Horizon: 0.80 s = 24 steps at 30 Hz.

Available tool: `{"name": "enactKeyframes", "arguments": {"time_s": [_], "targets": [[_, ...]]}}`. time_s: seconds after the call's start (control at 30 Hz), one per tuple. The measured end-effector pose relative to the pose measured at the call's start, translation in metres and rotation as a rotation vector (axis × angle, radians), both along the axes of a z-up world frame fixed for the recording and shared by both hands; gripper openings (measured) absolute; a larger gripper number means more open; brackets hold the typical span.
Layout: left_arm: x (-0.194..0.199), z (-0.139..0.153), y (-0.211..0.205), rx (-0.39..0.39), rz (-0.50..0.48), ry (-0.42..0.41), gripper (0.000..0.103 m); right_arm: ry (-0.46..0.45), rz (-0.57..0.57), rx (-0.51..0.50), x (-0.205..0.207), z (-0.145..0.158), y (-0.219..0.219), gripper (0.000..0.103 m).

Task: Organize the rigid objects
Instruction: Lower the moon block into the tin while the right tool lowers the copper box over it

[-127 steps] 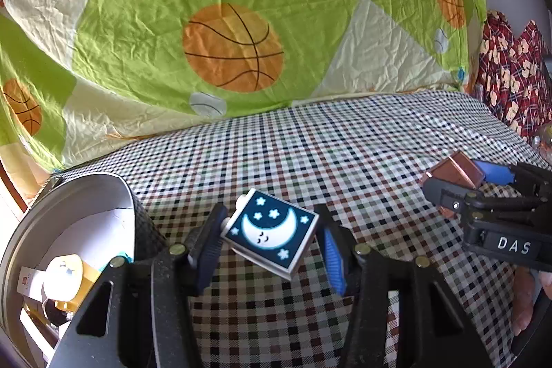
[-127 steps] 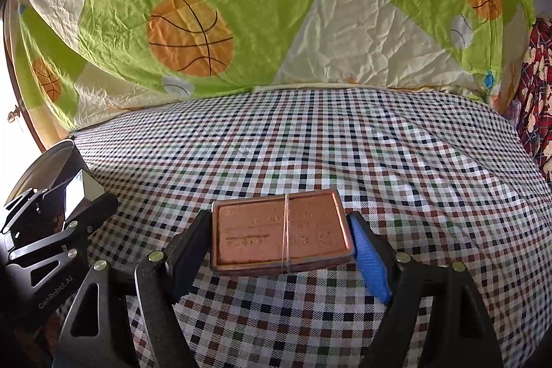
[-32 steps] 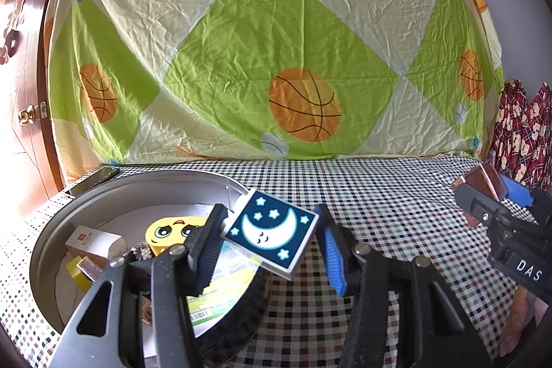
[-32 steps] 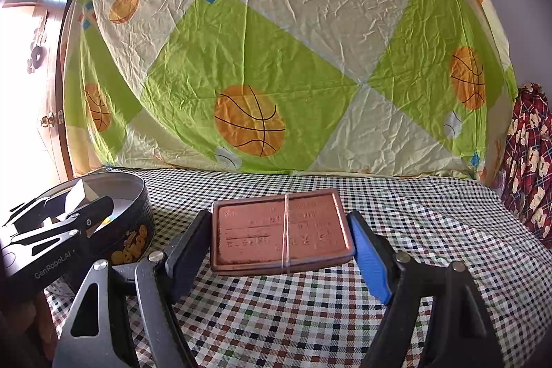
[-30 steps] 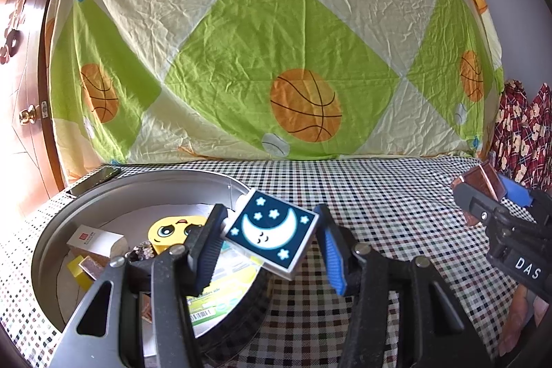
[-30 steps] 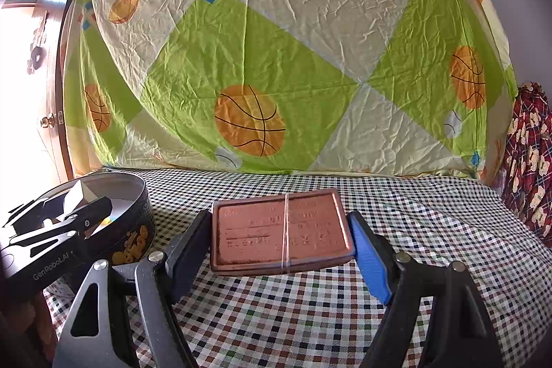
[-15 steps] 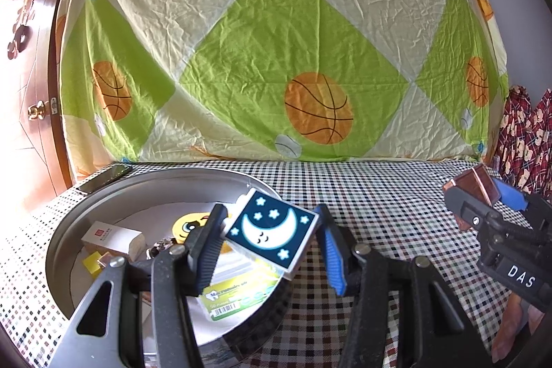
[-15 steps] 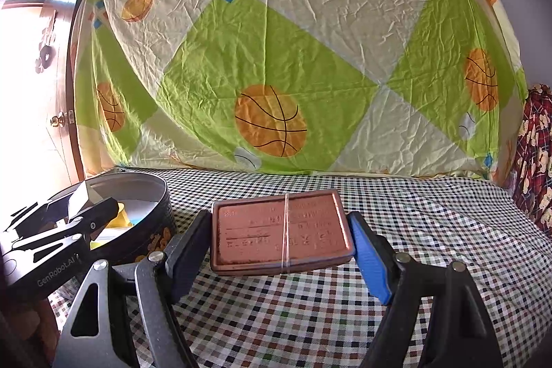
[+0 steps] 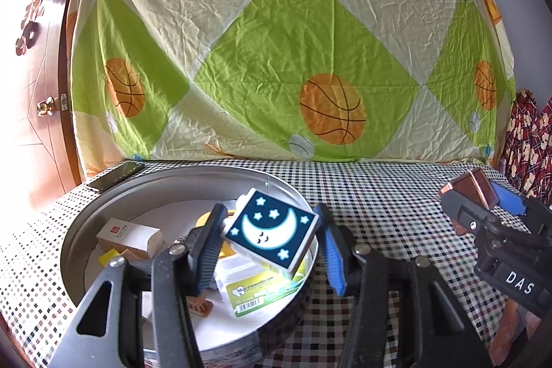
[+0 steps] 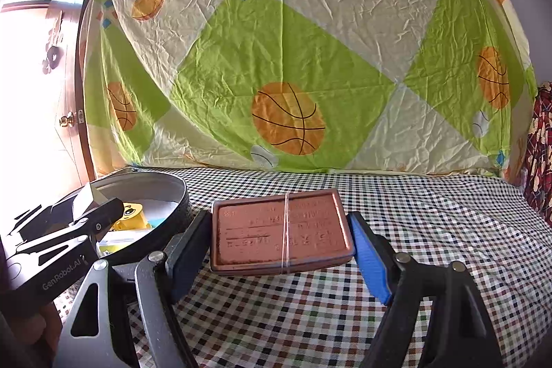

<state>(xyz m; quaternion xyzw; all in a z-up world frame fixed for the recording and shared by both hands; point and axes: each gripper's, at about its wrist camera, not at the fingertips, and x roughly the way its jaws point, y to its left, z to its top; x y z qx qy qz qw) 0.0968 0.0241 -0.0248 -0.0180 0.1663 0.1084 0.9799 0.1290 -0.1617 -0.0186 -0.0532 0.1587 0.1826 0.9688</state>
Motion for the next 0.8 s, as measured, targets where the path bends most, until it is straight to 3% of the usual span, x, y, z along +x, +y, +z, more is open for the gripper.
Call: {"name": "enactKeyframes", "arguments": {"time_s": [0.8], "targets": [[-0.009,0.000,0.024,-0.032,0.042,0.001,0.051,0.030,0.076,0.009,-0.009,-0.005,0.034,0.080]]}}
